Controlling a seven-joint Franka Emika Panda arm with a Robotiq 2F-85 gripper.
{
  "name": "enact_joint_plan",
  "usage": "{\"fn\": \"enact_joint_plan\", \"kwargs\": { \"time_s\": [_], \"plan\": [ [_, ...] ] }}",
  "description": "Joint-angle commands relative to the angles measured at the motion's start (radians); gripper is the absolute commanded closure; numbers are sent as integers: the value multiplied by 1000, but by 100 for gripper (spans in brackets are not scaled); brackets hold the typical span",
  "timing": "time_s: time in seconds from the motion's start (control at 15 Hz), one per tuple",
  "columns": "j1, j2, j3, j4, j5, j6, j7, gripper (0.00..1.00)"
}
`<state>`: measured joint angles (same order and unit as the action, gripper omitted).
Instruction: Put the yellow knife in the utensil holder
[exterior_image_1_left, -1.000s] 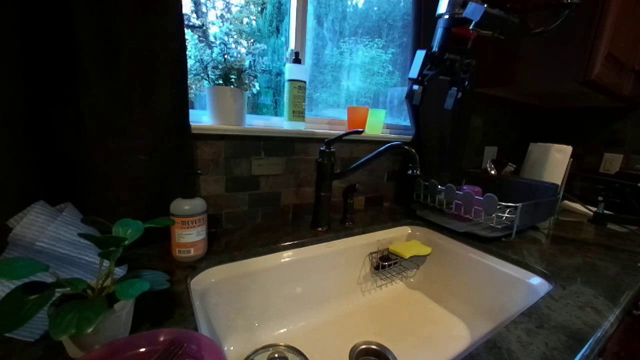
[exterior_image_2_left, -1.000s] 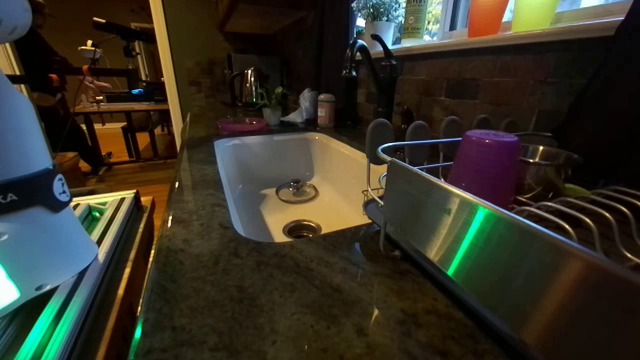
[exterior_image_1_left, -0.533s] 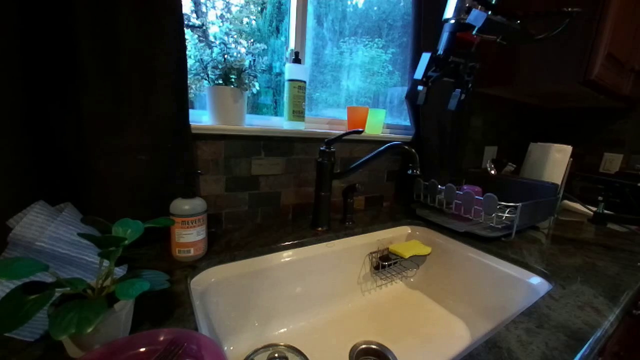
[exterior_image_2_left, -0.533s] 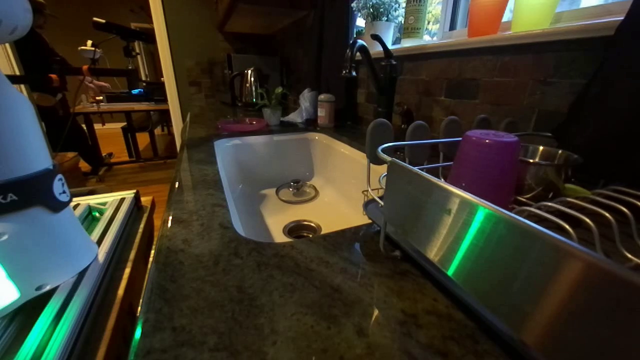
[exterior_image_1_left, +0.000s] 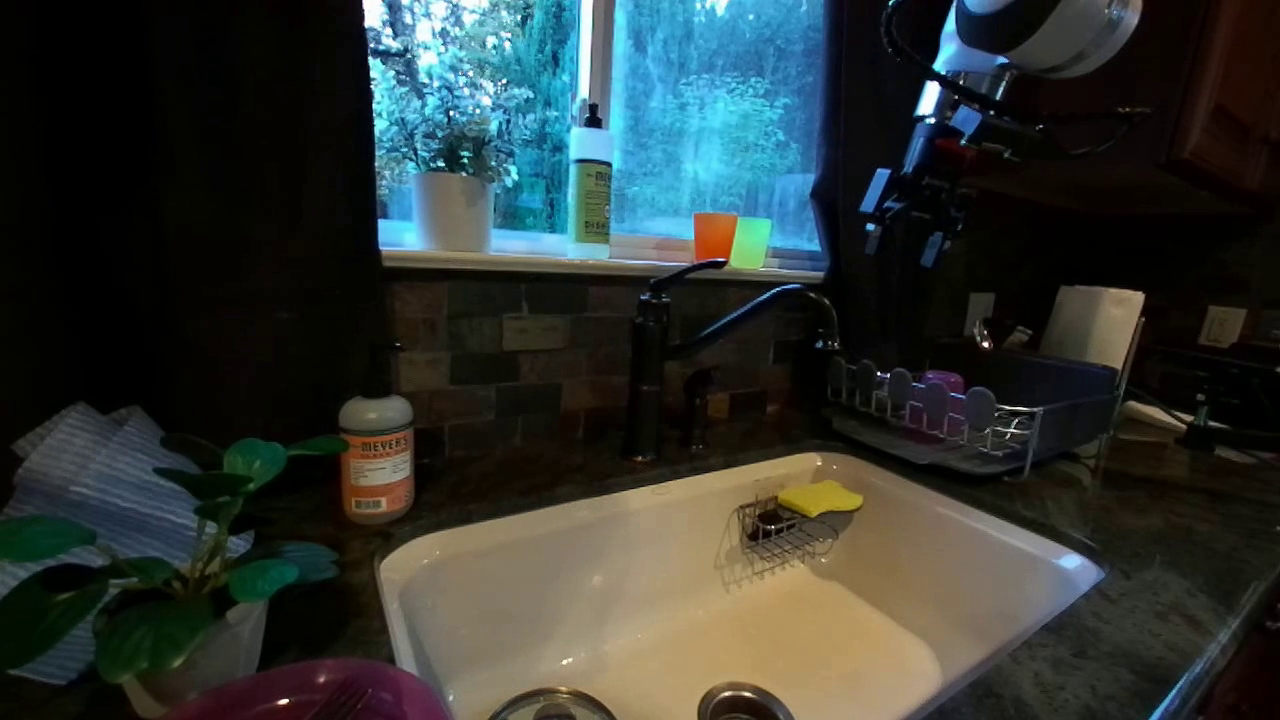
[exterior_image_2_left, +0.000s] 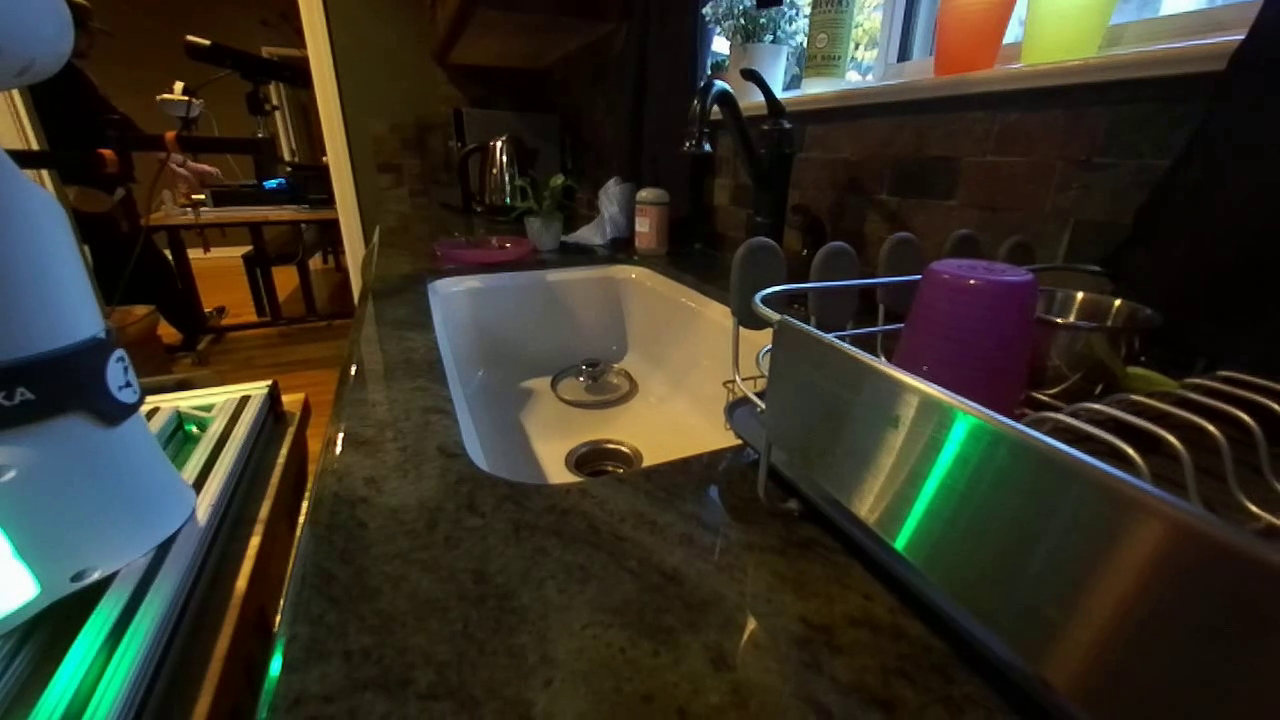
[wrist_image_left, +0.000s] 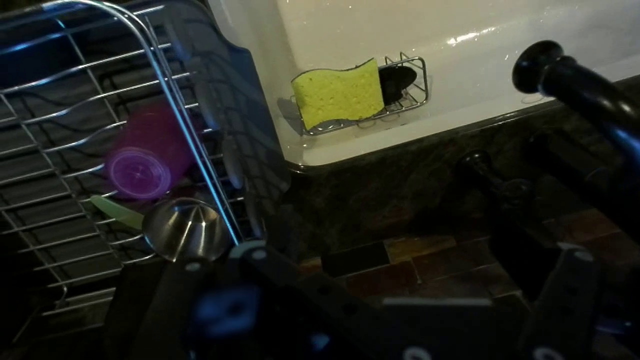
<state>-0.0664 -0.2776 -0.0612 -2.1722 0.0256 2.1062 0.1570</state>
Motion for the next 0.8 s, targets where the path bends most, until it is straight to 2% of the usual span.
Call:
{"fn": "enact_joint_plan", "kwargs": {
  "time_s": [0.0, 0.73],
  "plan": [
    [-6, 8, 3, 3, 4, -1, -2, 0],
    [-3, 10, 6, 12, 8, 0, -2, 0]
  ]
}}
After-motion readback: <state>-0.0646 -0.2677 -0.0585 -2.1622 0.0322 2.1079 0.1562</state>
